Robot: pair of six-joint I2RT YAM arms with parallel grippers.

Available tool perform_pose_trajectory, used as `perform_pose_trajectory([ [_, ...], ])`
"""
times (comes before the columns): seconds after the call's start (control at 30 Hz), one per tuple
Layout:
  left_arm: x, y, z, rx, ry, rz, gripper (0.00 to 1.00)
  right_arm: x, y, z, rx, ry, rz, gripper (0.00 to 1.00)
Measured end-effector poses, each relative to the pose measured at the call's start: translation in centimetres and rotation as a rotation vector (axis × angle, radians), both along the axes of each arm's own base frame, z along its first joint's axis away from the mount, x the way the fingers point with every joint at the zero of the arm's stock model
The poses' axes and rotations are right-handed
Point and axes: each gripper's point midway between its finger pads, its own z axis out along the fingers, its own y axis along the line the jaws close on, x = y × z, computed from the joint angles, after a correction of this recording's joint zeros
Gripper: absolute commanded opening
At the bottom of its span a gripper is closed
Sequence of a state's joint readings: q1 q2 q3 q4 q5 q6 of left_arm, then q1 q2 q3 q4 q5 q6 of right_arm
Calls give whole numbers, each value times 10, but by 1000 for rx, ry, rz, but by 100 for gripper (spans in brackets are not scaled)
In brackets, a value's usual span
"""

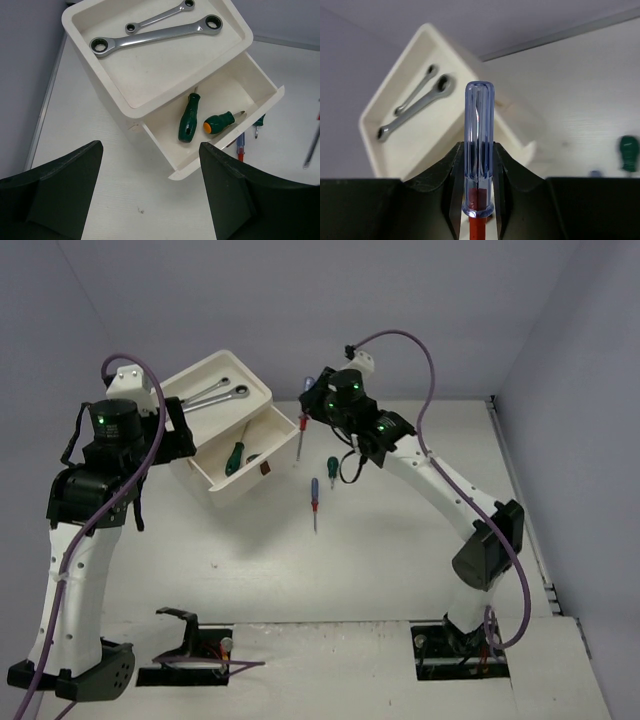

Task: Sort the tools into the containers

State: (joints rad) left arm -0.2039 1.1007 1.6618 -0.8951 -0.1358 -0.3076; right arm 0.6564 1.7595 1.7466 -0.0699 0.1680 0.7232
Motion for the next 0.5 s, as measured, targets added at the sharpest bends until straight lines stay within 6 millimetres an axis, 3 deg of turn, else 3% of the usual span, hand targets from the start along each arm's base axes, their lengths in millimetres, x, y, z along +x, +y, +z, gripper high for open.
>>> perform_pose_trajectory([
  [0.07, 0, 0, 1, -2, -4, -1, 75, -15, 40, 5, 80, 16, 24, 0],
  [0.23, -2, 0, 4, -4, -13, -1, 75, -27, 107, -20, 174, 89, 15, 0],
  [0.37, -5, 1, 7, -6, -24, -2, 75, -30, 136, -44, 207, 123, -36, 12],
  [0.5, -10, 1, 11, -11, -39, -5, 75, -35, 147, -58, 250, 149, -94, 29],
])
